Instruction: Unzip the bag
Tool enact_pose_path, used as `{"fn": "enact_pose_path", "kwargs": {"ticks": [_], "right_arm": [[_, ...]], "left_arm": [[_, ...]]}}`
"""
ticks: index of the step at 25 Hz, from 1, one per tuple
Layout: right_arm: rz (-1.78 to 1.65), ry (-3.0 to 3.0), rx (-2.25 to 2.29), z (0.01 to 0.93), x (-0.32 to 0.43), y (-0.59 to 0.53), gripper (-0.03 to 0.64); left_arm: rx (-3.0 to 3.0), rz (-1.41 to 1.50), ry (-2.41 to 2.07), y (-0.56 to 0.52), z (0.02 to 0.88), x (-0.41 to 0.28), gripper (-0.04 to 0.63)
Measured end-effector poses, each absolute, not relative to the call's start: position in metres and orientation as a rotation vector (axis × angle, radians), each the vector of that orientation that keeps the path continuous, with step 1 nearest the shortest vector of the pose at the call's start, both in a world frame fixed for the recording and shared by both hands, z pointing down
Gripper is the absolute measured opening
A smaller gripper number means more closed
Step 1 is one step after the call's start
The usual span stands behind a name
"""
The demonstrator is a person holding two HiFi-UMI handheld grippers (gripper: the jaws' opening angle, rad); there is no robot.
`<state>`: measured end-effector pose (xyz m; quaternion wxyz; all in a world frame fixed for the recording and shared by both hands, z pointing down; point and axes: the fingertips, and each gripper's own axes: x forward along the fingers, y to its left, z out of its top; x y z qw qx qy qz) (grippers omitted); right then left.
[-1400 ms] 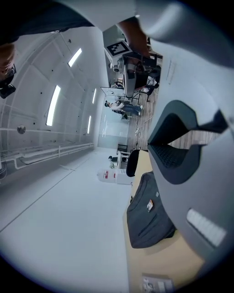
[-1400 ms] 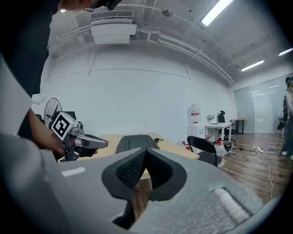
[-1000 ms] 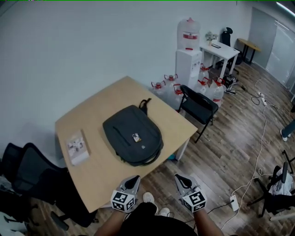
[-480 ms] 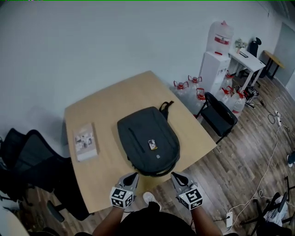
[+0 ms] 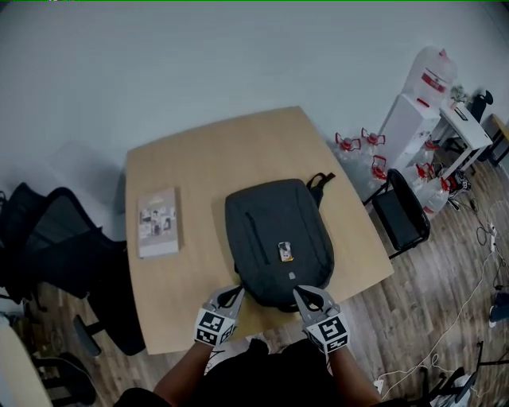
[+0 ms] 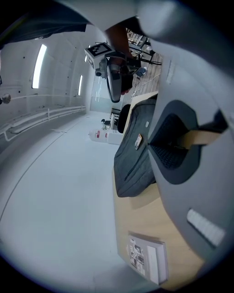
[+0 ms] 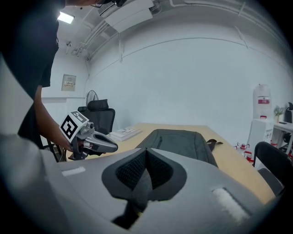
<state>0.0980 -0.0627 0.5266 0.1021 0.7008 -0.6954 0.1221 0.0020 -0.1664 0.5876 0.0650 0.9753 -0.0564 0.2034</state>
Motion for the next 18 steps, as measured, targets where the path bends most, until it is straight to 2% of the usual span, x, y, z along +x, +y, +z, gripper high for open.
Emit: {"fn": "enact_pose_path", "kwargs": {"ticks": [12, 18], "right_arm": [[0.450, -2.214, 1.750, 0.562, 0.085, -0.095, 0.003], [0.474, -2.253, 1.664, 0.573, 0.082, -0.094, 0.003]], "left_arm": [[2.837, 0.737, -0.354, -0.164, 0.624, -0.012, 0.020], [2.897, 0.920, -0.362, -0.155, 0.652, -0.005, 0.063]]}}
